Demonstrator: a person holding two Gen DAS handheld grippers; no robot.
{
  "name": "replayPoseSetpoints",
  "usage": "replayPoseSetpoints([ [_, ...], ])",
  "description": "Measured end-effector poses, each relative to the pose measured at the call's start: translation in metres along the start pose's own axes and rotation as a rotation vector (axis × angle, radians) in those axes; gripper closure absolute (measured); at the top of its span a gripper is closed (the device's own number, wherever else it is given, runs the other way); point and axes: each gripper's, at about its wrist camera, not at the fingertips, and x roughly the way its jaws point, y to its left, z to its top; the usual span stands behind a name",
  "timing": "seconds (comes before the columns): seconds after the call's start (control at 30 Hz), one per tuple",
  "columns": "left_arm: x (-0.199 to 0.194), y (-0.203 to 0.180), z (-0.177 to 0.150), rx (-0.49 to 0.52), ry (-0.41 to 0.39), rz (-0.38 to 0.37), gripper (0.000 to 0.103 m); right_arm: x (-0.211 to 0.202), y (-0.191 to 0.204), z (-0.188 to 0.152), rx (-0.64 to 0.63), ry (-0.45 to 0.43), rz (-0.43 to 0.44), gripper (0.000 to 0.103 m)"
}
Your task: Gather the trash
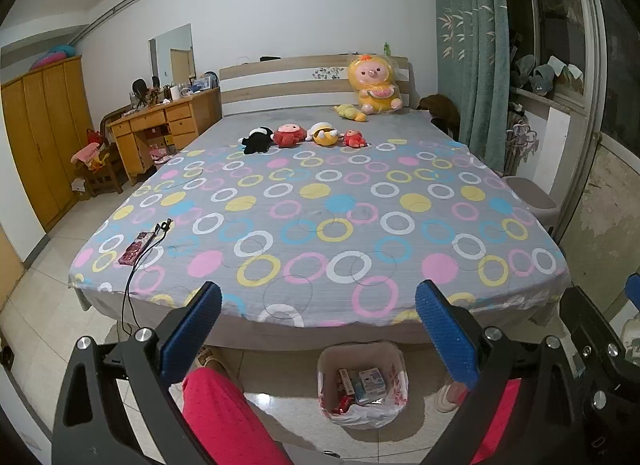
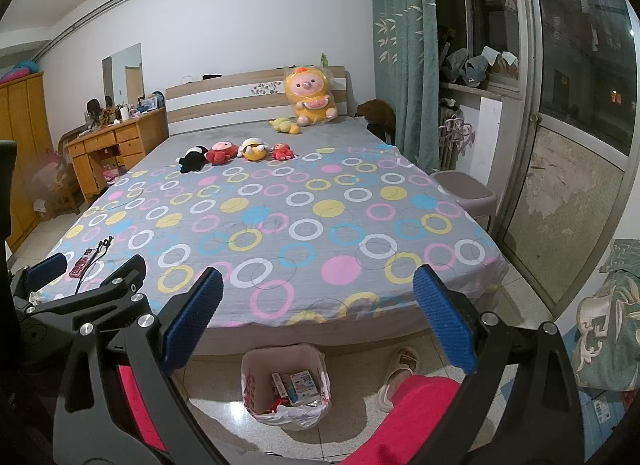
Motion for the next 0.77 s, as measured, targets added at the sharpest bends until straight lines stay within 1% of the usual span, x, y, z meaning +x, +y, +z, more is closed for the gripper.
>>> replayPoseSetpoints([
  [0.33, -0.001, 0.011, 0.011, 0.000, -0.008, 0.019, 0.008, 0.000, -0.001, 0.000, -0.002, -0.002, -0.001, 0.009],
  [0.77, 0.001, 0.010, 0.008, 0.013, -0.005, 0.020, 0.008, -0.001, -0.002, 0.005, -0.003, -0.003, -0.003, 0.009],
])
